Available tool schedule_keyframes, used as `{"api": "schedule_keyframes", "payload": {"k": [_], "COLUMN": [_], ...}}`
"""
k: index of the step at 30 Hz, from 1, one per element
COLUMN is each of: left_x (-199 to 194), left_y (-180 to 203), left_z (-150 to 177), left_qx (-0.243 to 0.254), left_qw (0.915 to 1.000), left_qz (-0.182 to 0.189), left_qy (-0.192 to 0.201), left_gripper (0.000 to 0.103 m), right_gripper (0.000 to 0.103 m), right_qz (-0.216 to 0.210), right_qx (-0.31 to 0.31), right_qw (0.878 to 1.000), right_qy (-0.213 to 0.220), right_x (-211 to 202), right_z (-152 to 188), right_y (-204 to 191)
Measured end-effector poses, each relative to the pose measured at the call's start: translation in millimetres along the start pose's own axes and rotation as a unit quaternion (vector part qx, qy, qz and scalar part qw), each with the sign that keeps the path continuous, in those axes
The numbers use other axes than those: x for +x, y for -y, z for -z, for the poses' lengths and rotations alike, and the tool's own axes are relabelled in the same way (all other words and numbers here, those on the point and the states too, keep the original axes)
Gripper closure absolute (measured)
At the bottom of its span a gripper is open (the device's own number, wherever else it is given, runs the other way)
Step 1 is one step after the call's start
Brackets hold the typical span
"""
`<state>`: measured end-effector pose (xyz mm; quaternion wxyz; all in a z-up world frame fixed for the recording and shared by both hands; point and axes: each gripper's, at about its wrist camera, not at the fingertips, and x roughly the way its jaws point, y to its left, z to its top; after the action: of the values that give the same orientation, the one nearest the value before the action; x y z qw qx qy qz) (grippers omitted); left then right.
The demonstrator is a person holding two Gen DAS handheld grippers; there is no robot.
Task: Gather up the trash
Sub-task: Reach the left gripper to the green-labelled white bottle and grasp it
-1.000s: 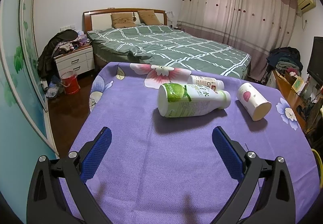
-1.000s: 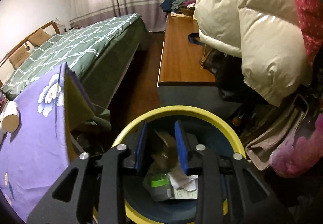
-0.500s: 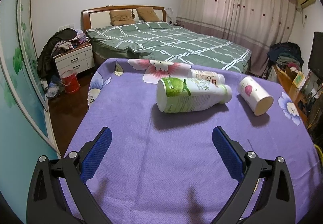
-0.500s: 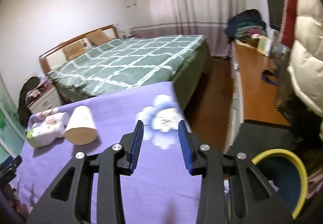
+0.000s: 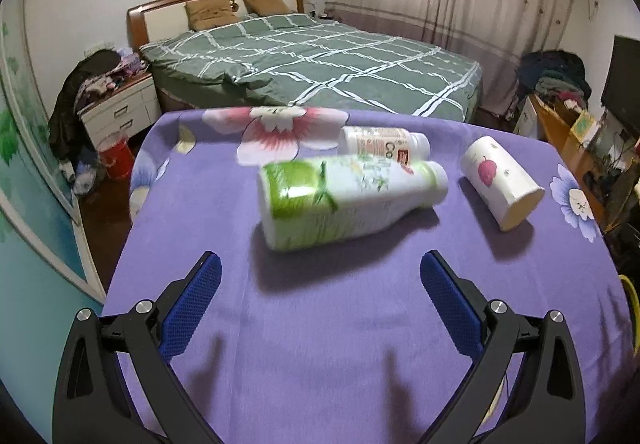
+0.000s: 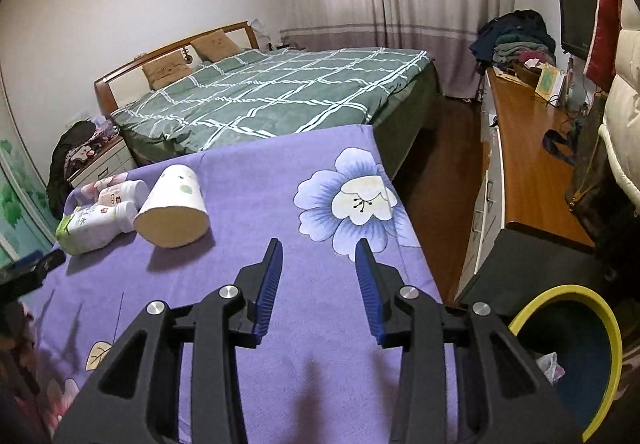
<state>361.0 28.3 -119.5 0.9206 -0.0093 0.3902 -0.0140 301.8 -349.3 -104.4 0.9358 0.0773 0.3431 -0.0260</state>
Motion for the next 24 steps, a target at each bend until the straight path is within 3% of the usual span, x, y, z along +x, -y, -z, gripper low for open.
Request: {"api": "schedule_keyframes", "payload": {"k": [10, 15, 19, 20, 24], "left_x": [38, 20, 0, -6, -18], "left_y": [1, 28, 52, 55, 42], "left_z": [-17, -4, 14, 17, 4], "left_qx": [0.0, 0.033, 0.07, 0.076, 0.068], "left_qw": [0.9996, 0.9958, 0.9855, 0.9857, 0.9952], "left_qz": [-0.004, 0.076, 0.147, 0.144, 0.07], "left_qy": [-0.028, -0.038, -0.048, -0.043, 0.005], "left_gripper": [0.005, 0.005, 0.005, 0.005, 0.005], "right_gripper": [0.065, 0.063, 0.062, 0.062, 0.062], "right_qz": [0.002, 0.002, -0.002, -0.003, -0.005], "right_qx": [-0.003, 0.004, 0.008, 0.008, 0.01], "right_qw": [1.0, 1.0, 1.0, 1.0, 1.0], "right_qy": [-0.013, -0.02, -0.021, -0.021, -0.018], "right_x": [6, 8, 8, 8, 6], "right_z": [3, 3, 3, 3, 3], "right_y": [-1, 3, 4, 4, 4]}}
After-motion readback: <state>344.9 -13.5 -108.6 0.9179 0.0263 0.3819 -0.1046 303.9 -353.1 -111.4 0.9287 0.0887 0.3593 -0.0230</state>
